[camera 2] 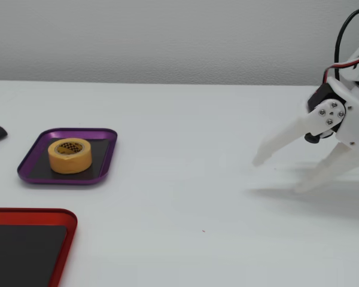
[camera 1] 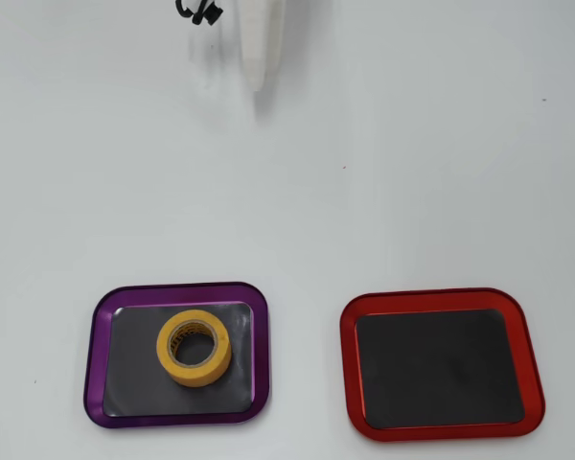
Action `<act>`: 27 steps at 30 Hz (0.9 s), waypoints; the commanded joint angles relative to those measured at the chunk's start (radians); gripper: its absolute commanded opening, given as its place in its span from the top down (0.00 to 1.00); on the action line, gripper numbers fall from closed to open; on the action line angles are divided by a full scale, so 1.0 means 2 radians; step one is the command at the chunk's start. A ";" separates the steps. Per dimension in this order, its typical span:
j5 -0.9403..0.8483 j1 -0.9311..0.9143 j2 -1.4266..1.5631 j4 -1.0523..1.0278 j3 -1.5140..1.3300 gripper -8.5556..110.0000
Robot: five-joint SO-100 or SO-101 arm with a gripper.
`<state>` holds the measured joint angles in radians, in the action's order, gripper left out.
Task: Grasp a tape and put it in the right purple dish.
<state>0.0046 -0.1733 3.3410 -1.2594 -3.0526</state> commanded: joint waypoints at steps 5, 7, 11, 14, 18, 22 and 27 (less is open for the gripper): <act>0.002 -0.002 0.052 -0.008 -0.003 0.93; 0.002 -0.002 0.052 -0.014 -0.003 0.93; 0.002 -0.002 0.052 -0.014 -0.003 0.93; 0.002 -0.002 0.052 -0.012 -0.003 0.93; 0.006 -0.002 0.051 -0.009 -0.003 0.93; 0.006 -0.002 0.051 -0.008 -0.003 0.93; 0.006 -0.002 0.051 -0.008 -0.003 0.93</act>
<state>0.0092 -0.1733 3.3410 -1.2747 -3.0526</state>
